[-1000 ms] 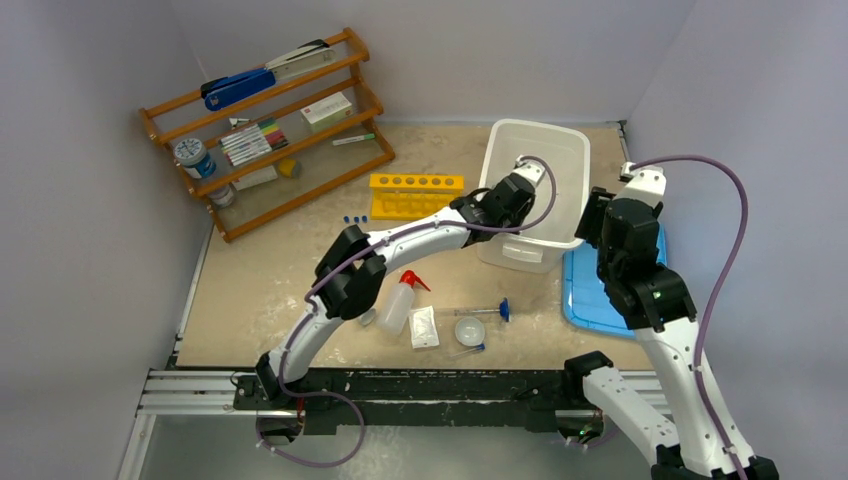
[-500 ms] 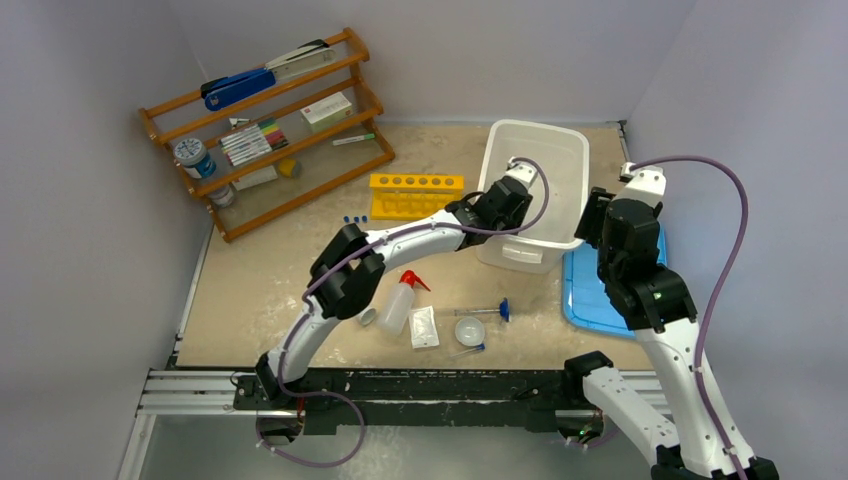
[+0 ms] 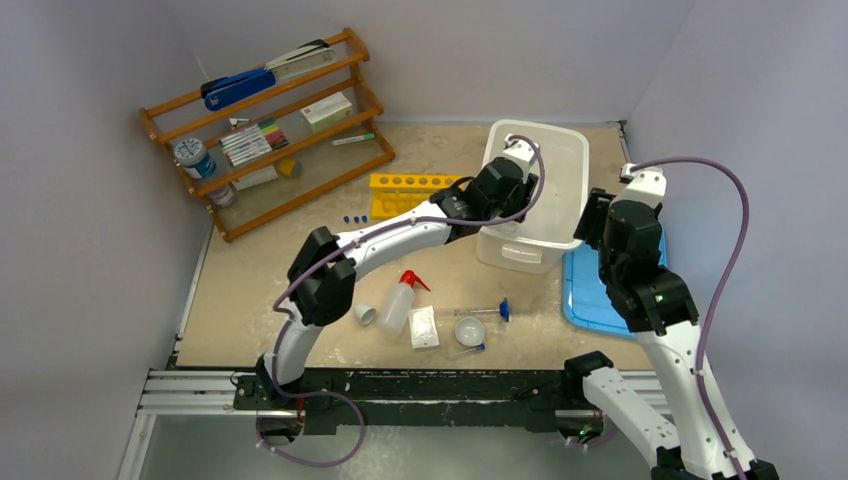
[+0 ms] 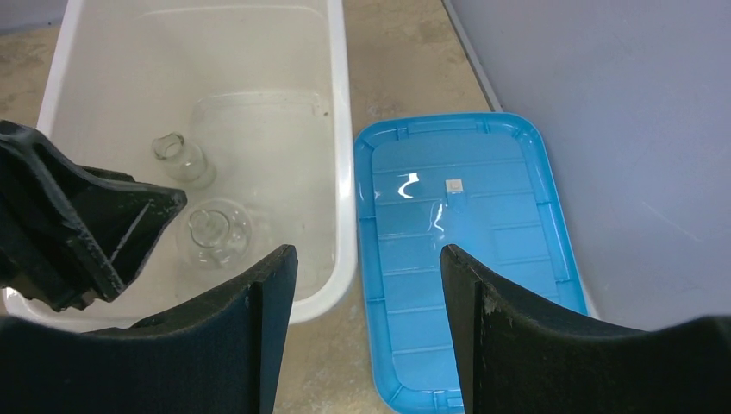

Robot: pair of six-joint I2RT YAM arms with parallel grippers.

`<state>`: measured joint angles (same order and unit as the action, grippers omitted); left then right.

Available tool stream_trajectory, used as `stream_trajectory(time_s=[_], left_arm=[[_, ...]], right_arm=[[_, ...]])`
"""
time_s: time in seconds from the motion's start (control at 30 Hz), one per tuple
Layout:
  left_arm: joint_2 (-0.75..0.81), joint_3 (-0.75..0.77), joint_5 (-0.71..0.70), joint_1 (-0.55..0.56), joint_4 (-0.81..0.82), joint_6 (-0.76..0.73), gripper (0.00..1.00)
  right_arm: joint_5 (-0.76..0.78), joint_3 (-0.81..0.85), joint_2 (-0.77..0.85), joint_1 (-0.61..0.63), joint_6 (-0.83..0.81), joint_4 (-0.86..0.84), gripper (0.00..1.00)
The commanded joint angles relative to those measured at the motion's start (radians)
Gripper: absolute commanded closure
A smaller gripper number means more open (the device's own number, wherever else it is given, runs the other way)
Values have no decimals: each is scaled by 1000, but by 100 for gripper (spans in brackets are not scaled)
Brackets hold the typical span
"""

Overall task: Organize the chemistry lab equipment
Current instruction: Place the chemistry item in the storage box, then pick up the test tube at the center of the board.

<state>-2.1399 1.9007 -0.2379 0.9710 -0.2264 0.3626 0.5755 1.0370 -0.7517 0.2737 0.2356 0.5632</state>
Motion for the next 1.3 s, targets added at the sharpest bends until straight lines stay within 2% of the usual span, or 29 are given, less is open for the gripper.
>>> stream_trajectory(time_s=[0.0, 0.27, 0.37, 0.5, 0.63, 0.87, 1.0, 1.27], left_arm=[[136, 13, 45, 1, 36, -8, 52], [299, -74, 120, 3, 63, -12, 52], [395, -169, 121, 8, 79, -29, 54], [558, -391, 109, 46, 124, -94, 58], [694, -644, 84, 155, 138, -190, 59], [853, -1070, 222, 210, 265, -173, 58], [867, -1216, 173, 210, 350, -183, 58], [811, -1244, 247, 225, 377, -193, 57]], right_arm=[[-25, 23, 22, -3, 0, -29, 35], [-66, 34, 32, -2, -16, -80, 36], [-154, 33, 36, -2, -30, -107, 36], [-235, -12, 68, -2, -14, -143, 36], [-231, -33, 84, -2, -3, -148, 36], [-211, -20, 70, -2, -3, -127, 36], [-215, -18, 71, -2, -4, -129, 36], [-207, -12, 60, -2, -5, -116, 36]])
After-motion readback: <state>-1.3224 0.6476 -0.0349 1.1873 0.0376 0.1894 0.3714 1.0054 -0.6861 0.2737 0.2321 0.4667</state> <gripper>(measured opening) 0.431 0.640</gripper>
